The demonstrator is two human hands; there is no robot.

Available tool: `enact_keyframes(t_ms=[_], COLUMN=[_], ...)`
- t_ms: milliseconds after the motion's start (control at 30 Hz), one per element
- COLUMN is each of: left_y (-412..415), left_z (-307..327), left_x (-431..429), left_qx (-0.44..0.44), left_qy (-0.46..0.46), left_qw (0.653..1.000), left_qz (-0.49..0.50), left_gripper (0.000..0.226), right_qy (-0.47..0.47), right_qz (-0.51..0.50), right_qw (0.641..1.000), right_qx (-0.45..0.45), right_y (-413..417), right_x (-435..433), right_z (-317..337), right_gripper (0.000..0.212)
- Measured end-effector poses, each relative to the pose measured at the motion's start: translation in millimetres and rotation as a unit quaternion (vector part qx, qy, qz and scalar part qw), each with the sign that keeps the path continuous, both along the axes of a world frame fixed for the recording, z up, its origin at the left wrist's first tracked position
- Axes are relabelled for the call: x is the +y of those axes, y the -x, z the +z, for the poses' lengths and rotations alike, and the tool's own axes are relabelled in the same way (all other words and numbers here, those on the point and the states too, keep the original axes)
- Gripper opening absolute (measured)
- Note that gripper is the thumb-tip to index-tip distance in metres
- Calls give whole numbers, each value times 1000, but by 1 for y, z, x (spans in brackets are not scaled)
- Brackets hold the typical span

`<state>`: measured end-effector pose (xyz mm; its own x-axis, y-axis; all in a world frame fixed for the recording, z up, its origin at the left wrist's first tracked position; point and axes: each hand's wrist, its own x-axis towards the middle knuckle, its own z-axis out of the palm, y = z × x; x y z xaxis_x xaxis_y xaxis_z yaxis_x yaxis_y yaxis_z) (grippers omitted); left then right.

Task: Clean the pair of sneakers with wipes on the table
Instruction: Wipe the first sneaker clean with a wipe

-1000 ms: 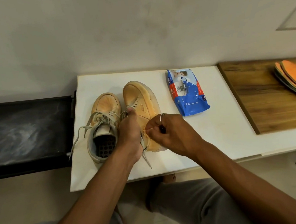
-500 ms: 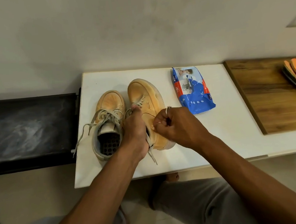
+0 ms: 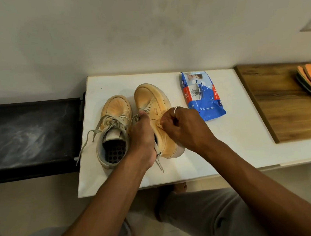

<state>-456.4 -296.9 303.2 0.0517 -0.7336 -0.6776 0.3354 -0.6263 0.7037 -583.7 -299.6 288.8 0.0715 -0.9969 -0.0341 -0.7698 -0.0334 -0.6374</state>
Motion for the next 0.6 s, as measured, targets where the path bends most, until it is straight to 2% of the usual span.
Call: enact_keyframes(t_ms=[100,200,300,400,500,600], left_y=[-1,-3,-2,-1,-2,-3], left_z=[-4,-4,-3,-2,-4,-4], left_x=[0,0,-1,-1,0,0], left_qx=[4,13,14,11,8,14], left_qy=[4,1,2,13,10,2], left_qw=[1000,1000,1000,1000,1000,1000], left_qz=[5,2,6,4,2,4], left_gripper=[47,47,45,42,46,48], right_qy=[31,-3,-33,5,29,5], right_qz=[57,104,55,2,41,99], right_qw=[998,994,998,1000,999,995], right_qx=[-26,-33,-23,17,-16,-30], right_y=[-10,-7,0,-3,-13,-12], right_x=[1,7,5,-3,0,6], right_z=[5,9,5,1,6,11], right_gripper=[17,14,17,23,17,14])
